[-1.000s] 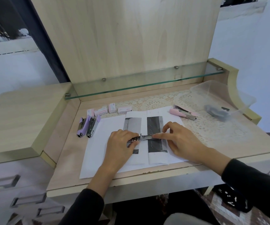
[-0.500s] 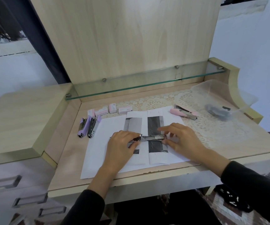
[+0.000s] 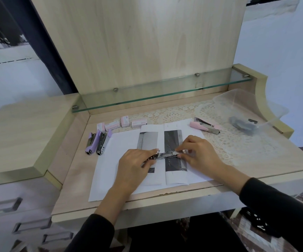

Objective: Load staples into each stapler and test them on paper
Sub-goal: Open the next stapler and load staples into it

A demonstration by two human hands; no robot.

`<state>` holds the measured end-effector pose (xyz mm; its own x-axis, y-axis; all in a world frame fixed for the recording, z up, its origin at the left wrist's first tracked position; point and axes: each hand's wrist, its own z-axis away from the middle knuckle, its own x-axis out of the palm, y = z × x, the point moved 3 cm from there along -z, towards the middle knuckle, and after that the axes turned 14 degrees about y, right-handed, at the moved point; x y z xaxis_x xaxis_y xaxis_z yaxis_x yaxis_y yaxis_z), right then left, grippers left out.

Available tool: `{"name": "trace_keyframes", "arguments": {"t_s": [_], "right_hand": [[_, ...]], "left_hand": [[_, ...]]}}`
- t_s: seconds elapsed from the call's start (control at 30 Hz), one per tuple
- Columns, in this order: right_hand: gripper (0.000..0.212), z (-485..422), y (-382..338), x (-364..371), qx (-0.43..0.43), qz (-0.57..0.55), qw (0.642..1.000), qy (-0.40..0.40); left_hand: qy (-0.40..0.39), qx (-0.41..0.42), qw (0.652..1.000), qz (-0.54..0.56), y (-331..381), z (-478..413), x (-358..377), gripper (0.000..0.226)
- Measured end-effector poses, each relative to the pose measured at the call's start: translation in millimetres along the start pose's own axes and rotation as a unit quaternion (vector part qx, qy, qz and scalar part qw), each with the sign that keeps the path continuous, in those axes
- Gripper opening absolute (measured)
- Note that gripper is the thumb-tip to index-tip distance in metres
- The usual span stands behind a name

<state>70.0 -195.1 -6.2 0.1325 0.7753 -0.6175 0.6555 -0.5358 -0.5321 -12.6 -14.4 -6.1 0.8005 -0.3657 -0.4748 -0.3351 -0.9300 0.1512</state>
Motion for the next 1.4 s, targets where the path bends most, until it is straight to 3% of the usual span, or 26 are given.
{"name": "trace_keyframes", "arguments": {"t_s": [0.47, 0.73, 0.9, 1.1, 1.4], "right_hand": [[0.015, -0.6, -1.7, 1.6, 0.013, -0.004, 1.0, -0.004], [0.014, 1.3, -0.2, 2.4, 0.011, -0.005, 1.0, 0.004], [0.014, 1.4, -0.6, 1.4, 0.009, 0.0, 1.0, 0.0], [0.014, 1.1, -0.5, 1.4, 0.013, 0.011, 1.0, -0.003], [0.025, 2.6, -5.6, -1.4, 0.011, 0.047, 0.998, -0.026]], "left_hand": [[-0.131, 0.066, 0.989, -0.025, 0.4, -2.1, 11.9, 0.065], [-0.112, 0.039, 0.993, -0.013, -0.7, -0.7, 11.5, 0.042], [-0.089, 0.034, 0.993, -0.063, -4.0, 1.0, 3.9, 0.036], [-0.102, -0.117, 0.981, -0.114, -28.7, 13.2, -20.8, 0.04], [-0.15, -0.237, 0.959, 0.032, -42.4, -4.9, -39.7, 0.016]]}}
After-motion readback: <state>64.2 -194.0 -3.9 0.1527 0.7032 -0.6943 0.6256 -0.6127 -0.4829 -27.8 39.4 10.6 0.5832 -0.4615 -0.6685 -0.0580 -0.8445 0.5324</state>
